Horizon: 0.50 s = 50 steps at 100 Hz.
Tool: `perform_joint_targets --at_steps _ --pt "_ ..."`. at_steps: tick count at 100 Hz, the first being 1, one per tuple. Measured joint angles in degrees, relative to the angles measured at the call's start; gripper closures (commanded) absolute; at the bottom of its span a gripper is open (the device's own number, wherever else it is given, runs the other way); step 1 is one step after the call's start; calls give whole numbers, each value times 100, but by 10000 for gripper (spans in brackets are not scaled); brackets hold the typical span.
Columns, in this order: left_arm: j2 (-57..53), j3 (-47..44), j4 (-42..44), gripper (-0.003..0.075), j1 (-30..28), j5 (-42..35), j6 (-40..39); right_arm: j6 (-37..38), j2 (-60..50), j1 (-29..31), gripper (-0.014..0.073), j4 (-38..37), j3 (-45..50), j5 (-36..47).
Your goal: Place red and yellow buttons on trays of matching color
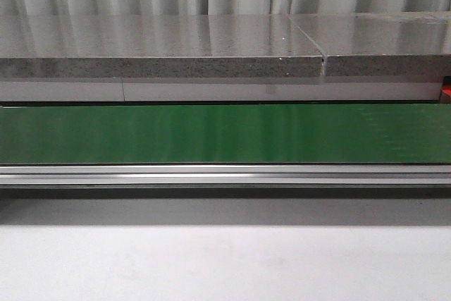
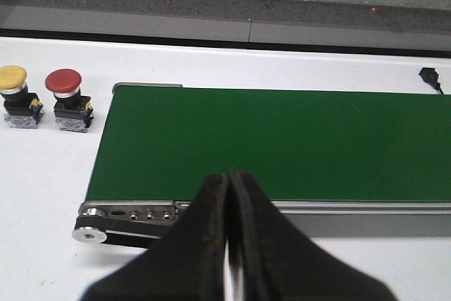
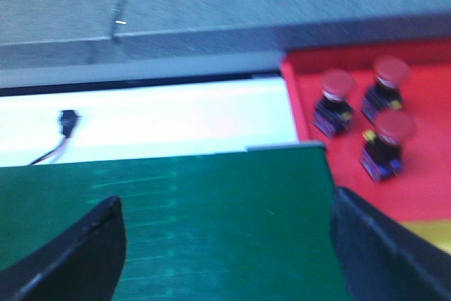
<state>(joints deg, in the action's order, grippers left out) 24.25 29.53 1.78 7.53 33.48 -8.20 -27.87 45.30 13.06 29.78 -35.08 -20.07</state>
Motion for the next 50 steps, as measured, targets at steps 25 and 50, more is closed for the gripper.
perform_joint_targets --at_steps 25,50 --pt "0 0 0 739 0 0 0 -420 -604 -589 19 0 0 -169" --pt "0 0 0 739 0 0 0 -467 -686 -609 410 42 0 -254"
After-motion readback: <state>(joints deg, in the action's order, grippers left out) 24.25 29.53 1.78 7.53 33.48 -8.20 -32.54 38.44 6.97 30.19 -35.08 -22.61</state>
